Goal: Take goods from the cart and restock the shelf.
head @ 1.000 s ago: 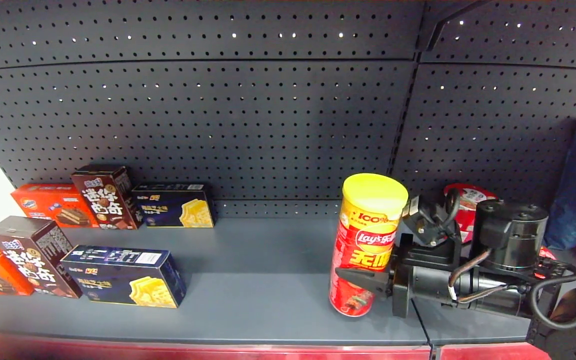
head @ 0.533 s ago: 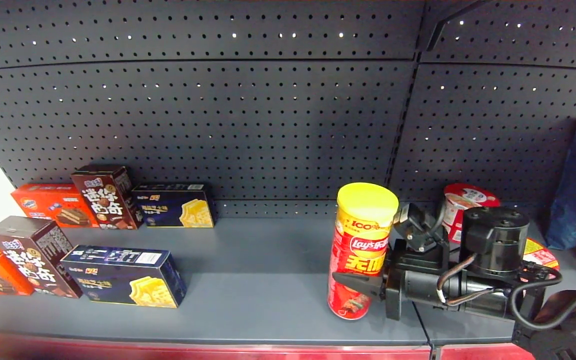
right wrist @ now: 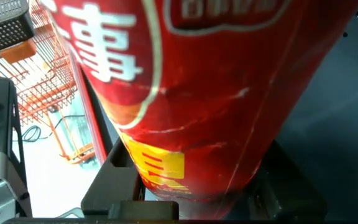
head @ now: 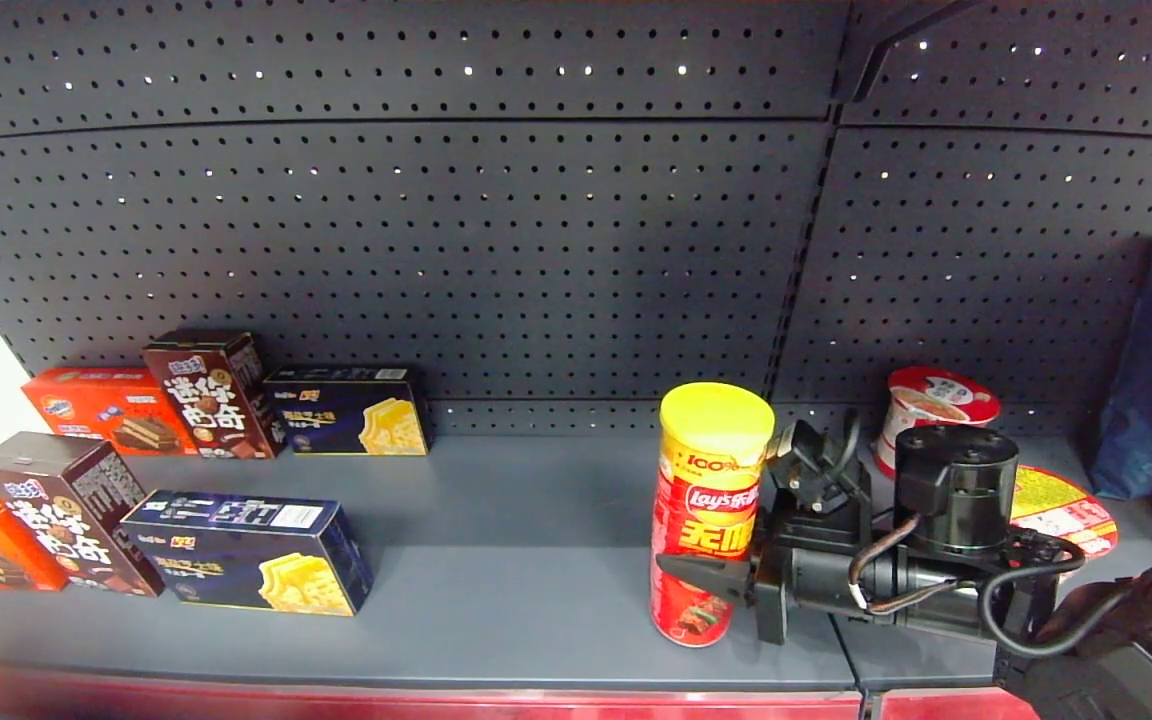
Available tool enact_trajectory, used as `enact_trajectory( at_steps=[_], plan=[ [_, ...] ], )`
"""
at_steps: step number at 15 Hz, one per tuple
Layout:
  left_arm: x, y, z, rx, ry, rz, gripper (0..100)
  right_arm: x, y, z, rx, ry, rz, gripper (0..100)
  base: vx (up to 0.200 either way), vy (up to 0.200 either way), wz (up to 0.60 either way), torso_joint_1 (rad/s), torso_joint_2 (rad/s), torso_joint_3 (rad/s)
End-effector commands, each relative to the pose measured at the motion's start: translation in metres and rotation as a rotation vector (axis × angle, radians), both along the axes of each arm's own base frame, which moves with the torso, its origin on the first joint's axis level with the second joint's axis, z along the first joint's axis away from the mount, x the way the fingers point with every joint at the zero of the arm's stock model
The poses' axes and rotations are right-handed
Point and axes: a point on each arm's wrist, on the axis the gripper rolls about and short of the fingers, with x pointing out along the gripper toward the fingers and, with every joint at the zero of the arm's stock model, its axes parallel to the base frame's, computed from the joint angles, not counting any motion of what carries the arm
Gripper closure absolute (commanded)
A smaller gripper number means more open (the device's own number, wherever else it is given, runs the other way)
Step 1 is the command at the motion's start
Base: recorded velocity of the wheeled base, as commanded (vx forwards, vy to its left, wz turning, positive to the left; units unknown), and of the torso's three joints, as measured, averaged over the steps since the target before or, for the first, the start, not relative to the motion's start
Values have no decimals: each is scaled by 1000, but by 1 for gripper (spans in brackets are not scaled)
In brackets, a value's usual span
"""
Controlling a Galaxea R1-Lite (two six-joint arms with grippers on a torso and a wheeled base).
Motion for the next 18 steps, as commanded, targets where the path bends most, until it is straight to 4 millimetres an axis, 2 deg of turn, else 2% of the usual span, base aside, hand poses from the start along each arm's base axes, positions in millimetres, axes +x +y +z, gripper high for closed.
enact_trajectory(
  at_steps=[1,5,6,14,18],
  plan=[
    [0,0,0,-1,1,0,100,2,2,-4,-5,8,2,100,0,0,0,0,0,0],
    [2,0,-5,-1,15,0,100,2,2,-4,-3,3,4,100,0,0,0,0,0,0],
    [1,0,-6,0,16,0,100,2,2,-4,-4,1,4,0,0,0,0,0,0,0],
    [2,0,-8,-1,22,0,100,-1,-1,-1,0,-7,1,0,0,0,0,0,0,0],
    [2,0,-8,-1,22,0,100,-5,-9,-2,-8,-1,-11,0,0,0,0,0,0,0]
  ],
)
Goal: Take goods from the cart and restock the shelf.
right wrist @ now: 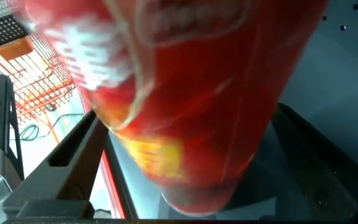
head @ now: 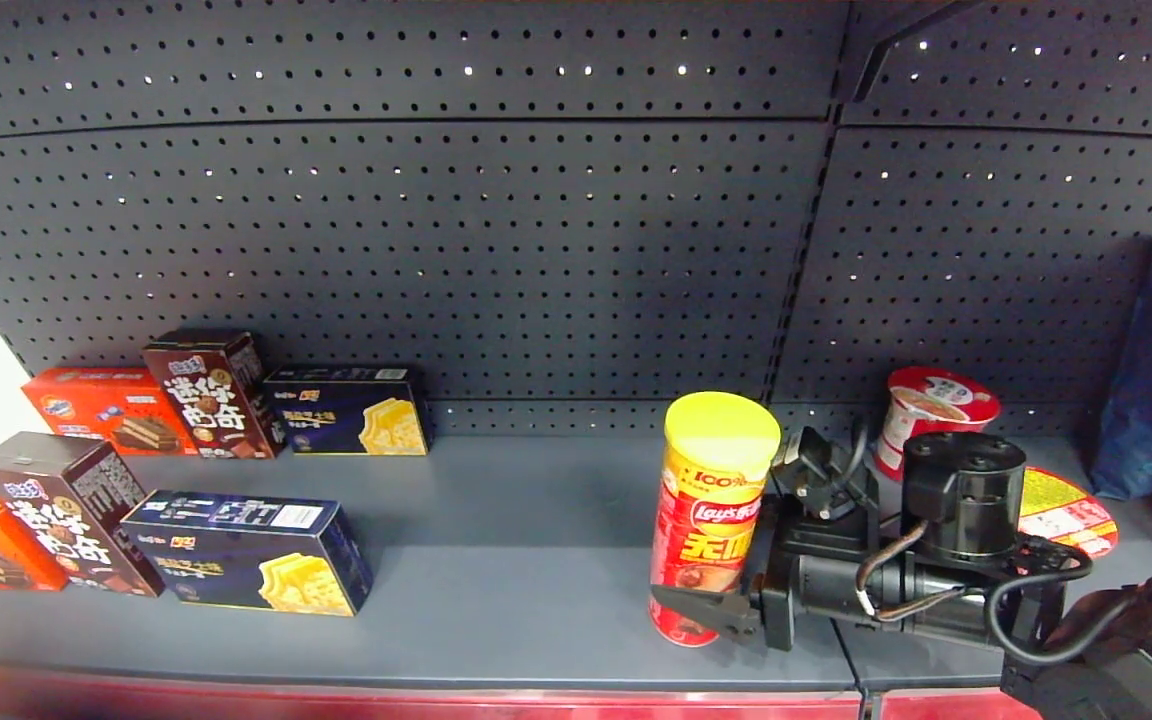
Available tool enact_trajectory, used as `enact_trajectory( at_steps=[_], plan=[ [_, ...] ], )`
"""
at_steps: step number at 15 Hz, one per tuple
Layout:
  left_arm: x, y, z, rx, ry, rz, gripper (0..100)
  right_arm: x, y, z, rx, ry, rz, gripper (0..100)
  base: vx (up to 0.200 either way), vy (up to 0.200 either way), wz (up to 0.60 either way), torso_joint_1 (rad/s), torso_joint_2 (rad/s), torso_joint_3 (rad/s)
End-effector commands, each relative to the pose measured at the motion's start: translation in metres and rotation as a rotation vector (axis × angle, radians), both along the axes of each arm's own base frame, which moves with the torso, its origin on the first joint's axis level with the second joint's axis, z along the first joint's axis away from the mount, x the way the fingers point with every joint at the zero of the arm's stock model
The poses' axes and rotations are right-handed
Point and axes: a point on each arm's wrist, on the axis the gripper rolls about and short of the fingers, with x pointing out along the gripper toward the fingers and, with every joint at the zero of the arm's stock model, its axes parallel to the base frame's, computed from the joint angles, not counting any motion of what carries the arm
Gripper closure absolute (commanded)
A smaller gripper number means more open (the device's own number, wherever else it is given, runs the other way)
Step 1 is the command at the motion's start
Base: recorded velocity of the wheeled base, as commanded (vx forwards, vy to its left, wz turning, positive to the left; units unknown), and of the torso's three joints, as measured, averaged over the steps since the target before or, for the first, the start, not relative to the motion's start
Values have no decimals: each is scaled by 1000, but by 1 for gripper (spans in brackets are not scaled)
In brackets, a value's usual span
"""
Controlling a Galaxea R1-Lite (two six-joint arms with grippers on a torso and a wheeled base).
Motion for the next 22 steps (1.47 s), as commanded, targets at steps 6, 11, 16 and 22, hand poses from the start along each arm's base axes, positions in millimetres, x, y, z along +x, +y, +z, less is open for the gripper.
enact_trajectory(
  at_steps=[6,11,16,22],
  plan=[
    [0,0,0,0,0,-1,100,-14,-19,9,8,-11,-25,0,0,0,0,0,0,0],
    [0,0,0,0,-2,-1,100,-40,-35,20,25,-35,-25,0,0,0,0,0,0,0],
    [-5,-1,-6,2,-17,-3,100,-72,-61,38,64,-98,-59,0,0,0,0,0,0,0],
    [-11,-1,6,9,-69,-30,100,-146,-116,69,47,-106,-223,0,0,0,0,0,0,0]
  ],
)
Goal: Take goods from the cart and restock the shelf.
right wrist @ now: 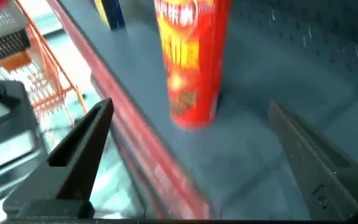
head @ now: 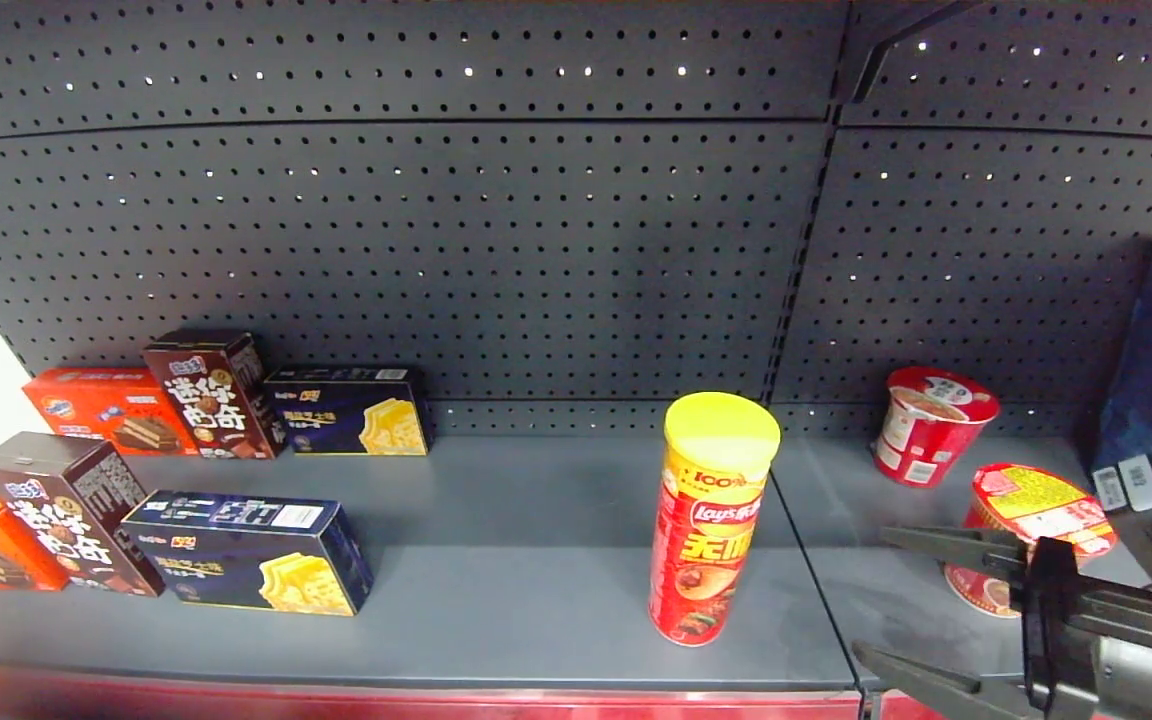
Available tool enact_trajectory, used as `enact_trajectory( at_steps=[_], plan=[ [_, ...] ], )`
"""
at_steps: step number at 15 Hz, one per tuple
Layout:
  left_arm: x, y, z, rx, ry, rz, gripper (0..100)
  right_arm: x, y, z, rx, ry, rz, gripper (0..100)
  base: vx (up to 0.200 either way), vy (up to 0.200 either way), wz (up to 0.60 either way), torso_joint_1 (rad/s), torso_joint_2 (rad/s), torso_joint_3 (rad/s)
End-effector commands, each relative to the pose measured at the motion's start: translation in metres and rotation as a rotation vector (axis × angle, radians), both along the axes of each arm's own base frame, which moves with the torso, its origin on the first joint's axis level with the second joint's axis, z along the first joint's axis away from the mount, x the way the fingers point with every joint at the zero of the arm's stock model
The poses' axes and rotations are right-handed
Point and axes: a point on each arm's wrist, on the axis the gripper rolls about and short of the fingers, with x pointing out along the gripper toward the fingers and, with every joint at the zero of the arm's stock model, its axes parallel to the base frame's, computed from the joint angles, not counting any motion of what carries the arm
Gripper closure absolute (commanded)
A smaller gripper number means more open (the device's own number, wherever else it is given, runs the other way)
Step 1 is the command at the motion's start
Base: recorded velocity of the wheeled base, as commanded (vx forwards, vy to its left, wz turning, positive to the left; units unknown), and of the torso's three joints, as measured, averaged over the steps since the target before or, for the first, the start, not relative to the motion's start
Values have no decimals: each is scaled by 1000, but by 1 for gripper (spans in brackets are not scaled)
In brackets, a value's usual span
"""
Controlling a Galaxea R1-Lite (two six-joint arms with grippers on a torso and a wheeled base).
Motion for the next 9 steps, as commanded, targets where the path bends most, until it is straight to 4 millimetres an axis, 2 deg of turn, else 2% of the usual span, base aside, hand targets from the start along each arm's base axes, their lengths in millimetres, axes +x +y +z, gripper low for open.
enact_trajectory(
  at_steps=[1,2,3,6,9],
  plan=[
    [0,0,5,2,-10,-16,100,-55,-29,31,7,-49,-89,0,0,0,0,0,0,0],
    [-1,-1,6,4,-18,-49,100,-72,-38,38,-5,-44,-136,0,0,0,0,0,0,0],
    [-2,-2,10,6,-30,-65,100,-80,-42,41,-6,-49,-166,0,0,0,0,0,0,0],
    [17,-2,39,-9,4,-177,100,-116,-65,43,-68,-30,-409,0,0,0,0,0,0,0],
    [40,-1,55,-13,0,-269,100,-140,-76,36,-65,-25,-448,0,0,0,0,0,0,0]
  ],
)
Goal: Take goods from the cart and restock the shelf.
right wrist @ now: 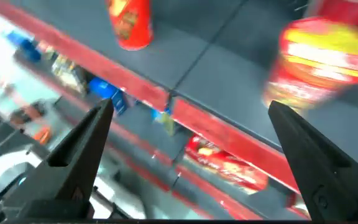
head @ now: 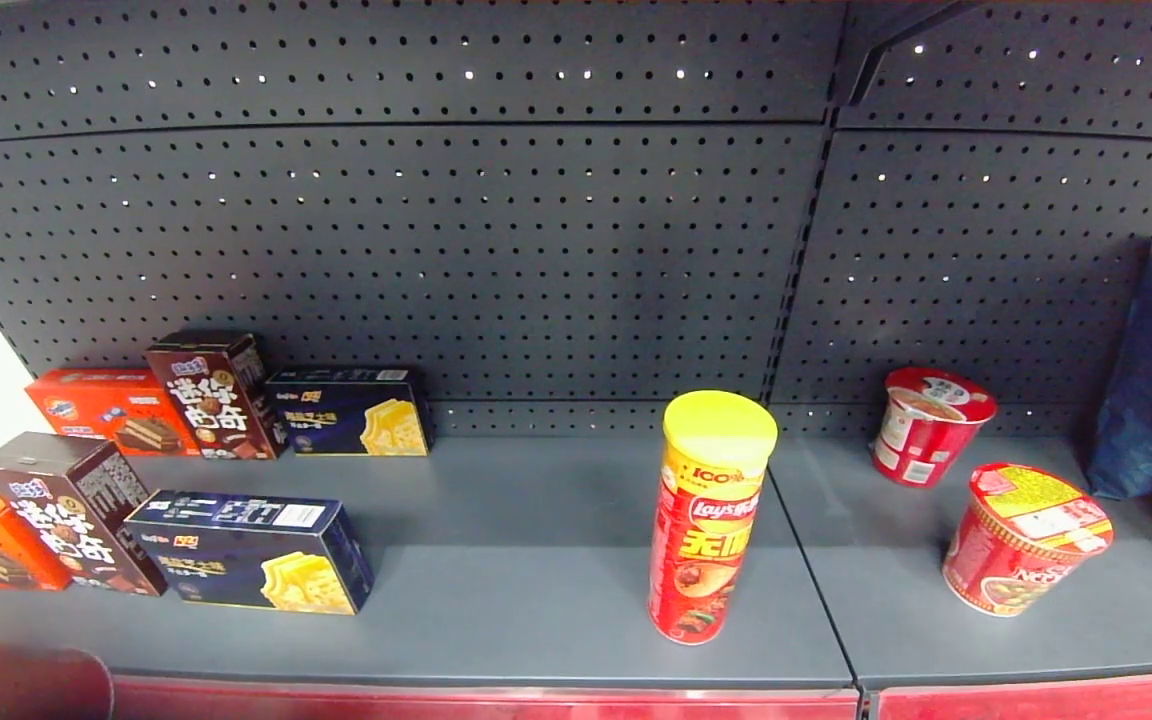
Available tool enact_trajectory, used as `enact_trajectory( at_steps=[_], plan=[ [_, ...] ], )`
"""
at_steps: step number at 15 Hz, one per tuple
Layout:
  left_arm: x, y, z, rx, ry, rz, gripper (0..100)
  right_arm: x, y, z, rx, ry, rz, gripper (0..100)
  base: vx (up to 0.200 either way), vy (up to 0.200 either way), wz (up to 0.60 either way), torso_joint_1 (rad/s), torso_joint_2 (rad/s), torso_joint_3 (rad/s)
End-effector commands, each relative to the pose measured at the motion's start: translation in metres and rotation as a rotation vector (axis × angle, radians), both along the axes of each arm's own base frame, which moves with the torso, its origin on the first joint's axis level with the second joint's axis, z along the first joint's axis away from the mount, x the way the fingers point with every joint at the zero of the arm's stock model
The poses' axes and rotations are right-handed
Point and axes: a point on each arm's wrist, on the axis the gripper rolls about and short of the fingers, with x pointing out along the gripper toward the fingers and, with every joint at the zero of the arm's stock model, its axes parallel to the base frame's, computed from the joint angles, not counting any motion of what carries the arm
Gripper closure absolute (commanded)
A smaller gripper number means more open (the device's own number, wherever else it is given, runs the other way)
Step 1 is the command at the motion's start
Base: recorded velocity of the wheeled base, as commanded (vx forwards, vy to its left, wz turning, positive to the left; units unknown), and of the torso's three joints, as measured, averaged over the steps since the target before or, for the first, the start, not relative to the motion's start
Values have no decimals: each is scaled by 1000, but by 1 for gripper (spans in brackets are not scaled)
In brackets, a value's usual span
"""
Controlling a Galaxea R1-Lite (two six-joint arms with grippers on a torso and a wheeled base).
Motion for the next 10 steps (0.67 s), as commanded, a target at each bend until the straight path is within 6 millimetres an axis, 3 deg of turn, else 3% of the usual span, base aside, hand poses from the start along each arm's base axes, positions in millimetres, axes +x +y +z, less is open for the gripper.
enact_trajectory(
  at_steps=[1,3,6,9,10],
  plan=[
    [34,3,13,-12,71,-74,100,-32,-13,0,50,-133,-143,0,0,0,0,0,0,0],
    [48,3,16,-17,95,-146,100,-45,-13,-9,96,-169,-269,0,0,0,0,0,0,0],
    [58,0,16,-20,128,-276,100,-61,-12,-36,100,-211,-302,0,0,0,0,0,0,0],
    [74,-3,18,-21,183,-347,100,-72,-11,-49,99,-237,-361,0,0,0,0,0,0,0],
    [90,-5,26,-19,183,-365,100,-79,-9,-59,93,-228,-397,0,0,0,0,0,0,0]
  ],
)
